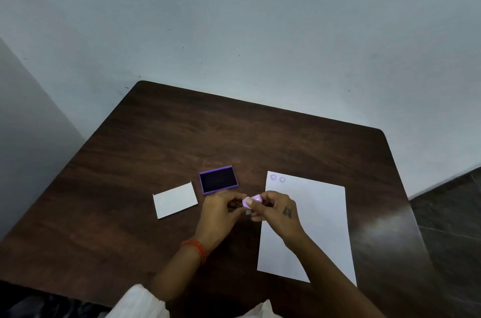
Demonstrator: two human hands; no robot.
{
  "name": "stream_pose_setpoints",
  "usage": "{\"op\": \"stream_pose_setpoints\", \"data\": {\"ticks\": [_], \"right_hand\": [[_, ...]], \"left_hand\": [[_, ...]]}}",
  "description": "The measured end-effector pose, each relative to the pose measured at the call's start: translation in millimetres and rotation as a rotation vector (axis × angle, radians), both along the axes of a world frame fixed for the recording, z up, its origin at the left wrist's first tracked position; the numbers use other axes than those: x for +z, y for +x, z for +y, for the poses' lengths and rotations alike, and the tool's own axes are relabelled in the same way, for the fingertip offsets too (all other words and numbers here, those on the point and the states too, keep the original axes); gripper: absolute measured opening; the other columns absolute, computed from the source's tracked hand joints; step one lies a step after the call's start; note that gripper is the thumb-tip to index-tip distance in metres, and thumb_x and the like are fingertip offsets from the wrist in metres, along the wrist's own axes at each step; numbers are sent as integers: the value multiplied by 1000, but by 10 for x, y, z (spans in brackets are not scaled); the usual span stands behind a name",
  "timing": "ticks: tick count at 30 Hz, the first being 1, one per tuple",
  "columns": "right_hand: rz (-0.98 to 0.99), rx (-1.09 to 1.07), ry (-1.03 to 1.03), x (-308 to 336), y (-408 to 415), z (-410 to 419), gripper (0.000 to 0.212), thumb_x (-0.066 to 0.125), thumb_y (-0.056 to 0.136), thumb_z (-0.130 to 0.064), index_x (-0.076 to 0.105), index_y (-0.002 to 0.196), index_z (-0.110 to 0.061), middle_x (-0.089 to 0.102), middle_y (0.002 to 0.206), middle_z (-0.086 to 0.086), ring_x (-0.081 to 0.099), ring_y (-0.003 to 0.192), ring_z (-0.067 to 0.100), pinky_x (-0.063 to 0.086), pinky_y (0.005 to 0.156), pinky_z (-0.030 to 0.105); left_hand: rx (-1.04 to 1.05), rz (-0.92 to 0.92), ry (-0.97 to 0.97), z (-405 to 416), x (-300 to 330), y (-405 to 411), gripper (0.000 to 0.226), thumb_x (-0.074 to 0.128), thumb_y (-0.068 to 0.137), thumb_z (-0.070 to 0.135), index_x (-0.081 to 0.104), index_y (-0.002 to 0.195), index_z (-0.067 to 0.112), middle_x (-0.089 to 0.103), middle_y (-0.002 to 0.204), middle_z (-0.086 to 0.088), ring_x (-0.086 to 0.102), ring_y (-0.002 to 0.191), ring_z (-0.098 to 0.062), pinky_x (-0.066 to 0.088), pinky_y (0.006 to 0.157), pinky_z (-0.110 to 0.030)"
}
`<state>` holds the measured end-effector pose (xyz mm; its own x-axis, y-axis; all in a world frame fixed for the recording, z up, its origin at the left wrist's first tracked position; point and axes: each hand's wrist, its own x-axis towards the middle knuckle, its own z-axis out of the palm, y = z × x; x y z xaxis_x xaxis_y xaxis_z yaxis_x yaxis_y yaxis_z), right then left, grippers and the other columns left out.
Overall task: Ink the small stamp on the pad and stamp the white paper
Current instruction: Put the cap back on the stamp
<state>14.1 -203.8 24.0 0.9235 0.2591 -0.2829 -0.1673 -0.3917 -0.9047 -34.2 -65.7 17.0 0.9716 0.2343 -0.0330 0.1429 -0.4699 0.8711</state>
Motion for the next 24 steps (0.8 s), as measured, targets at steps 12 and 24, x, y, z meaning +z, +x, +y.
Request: {"op": "stream_pose_setpoints", "data": {"ticks": [12,24], "right_hand": [[-131,-20,-150,-232,162,148,16,69,79,-25,70,87,-12,71,85,4,64,75,12,53,74,22],[-105,100,-463,-540,227,227,30,69,78,-28,63,100,-8,66,106,9,60,93,21,46,81,18]], "left_hand": [[31,94,-60,64,-171,111,49,73,74,13,57,120,19,64,117,0,59,98,-5,45,79,-8],[93,191,-48,245,-313,-13,52,74,74,14,55,122,19,64,114,-5,63,90,-8,52,81,-20]]}}
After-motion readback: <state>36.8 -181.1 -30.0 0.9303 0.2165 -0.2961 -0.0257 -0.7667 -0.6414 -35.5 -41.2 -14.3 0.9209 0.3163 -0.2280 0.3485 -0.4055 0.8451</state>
